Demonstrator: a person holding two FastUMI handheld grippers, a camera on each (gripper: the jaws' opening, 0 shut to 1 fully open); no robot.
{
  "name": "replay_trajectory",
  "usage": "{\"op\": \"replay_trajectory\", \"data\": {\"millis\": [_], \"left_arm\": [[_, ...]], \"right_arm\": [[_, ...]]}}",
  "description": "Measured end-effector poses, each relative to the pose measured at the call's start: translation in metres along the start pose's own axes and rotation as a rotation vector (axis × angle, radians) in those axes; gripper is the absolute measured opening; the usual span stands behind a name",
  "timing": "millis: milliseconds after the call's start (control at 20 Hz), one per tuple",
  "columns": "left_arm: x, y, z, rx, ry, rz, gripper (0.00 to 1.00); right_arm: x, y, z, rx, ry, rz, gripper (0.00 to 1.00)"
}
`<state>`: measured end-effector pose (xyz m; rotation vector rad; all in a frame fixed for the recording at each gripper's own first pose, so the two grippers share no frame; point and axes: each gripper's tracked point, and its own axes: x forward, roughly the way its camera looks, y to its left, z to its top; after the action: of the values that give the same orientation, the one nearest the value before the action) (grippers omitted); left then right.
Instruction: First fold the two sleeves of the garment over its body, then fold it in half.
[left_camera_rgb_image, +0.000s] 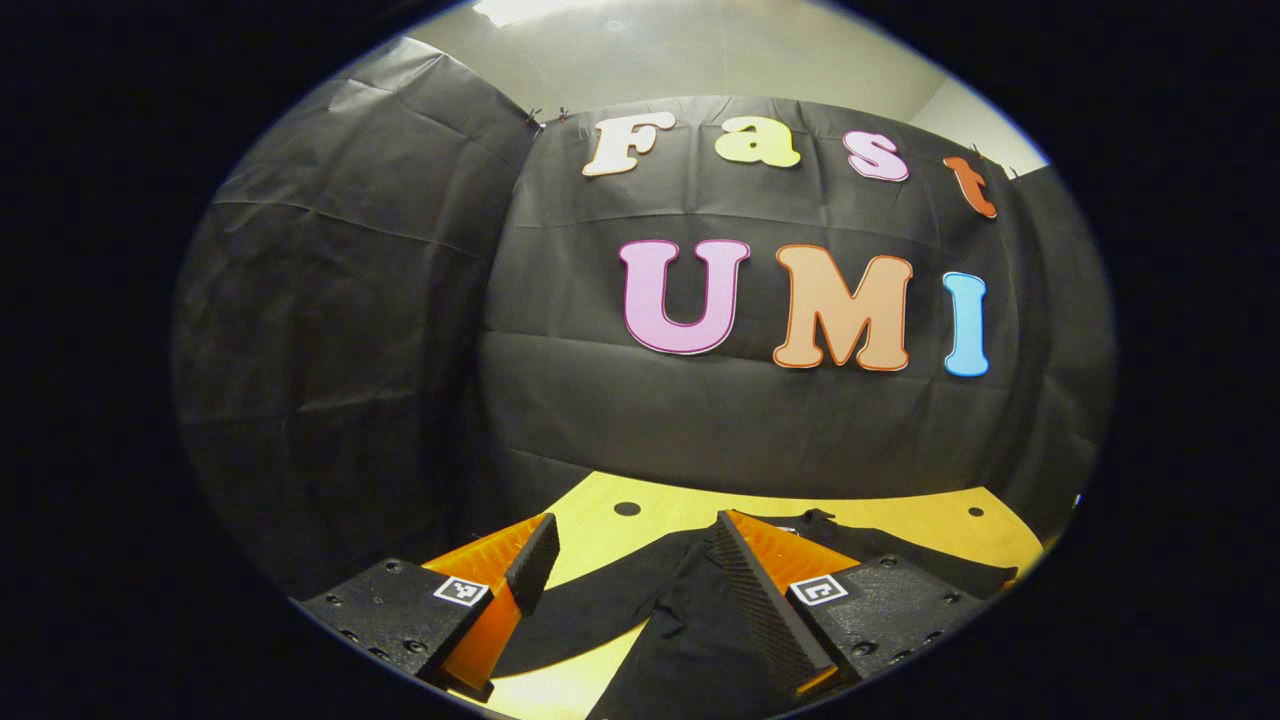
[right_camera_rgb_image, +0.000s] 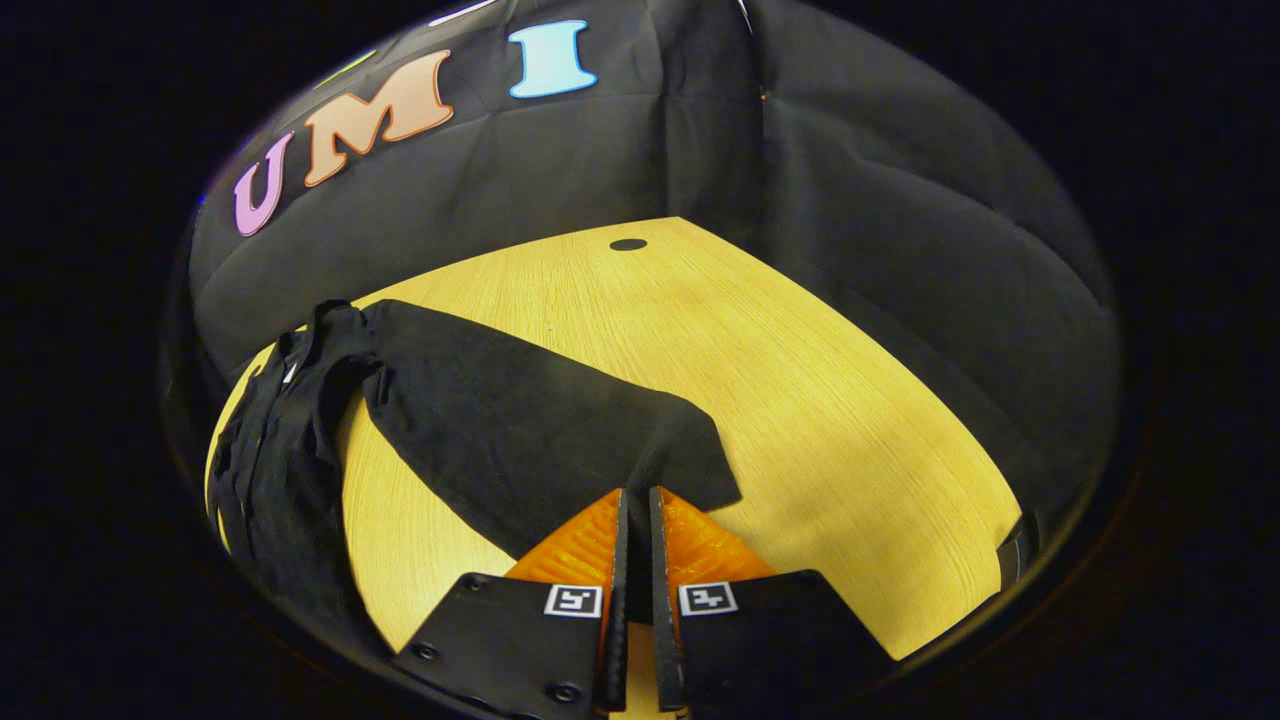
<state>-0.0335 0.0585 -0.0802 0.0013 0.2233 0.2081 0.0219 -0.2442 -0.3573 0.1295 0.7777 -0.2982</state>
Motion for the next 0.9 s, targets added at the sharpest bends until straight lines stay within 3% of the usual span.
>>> {"op": "replay_trajectory", "data": {"millis": [150, 450, 700, 900], "left_arm": [[-0.002, 0.008, 0.001, -0.003, -0.006, 0.009, 0.92], [-0.007, 0.028, 0.005, 0.001, -0.017, 0.024, 0.92], [-0.015, 0.049, -0.003, -0.022, -0.005, 0.043, 0.92], [-0.023, 0.075, -0.012, -0.043, 0.014, 0.067, 0.92]], "right_arm": [[0.000, 0.002, 0.000, 0.036, 0.037, 0.007, 0.08], [-0.013, -0.002, 0.027, -0.013, 0.009, -0.035, 0.08], [-0.037, 0.026, 0.123, -0.055, -0.156, -0.036, 0.08], [-0.052, 0.093, 0.203, -0.129, -0.283, 0.025, 0.07]]}}
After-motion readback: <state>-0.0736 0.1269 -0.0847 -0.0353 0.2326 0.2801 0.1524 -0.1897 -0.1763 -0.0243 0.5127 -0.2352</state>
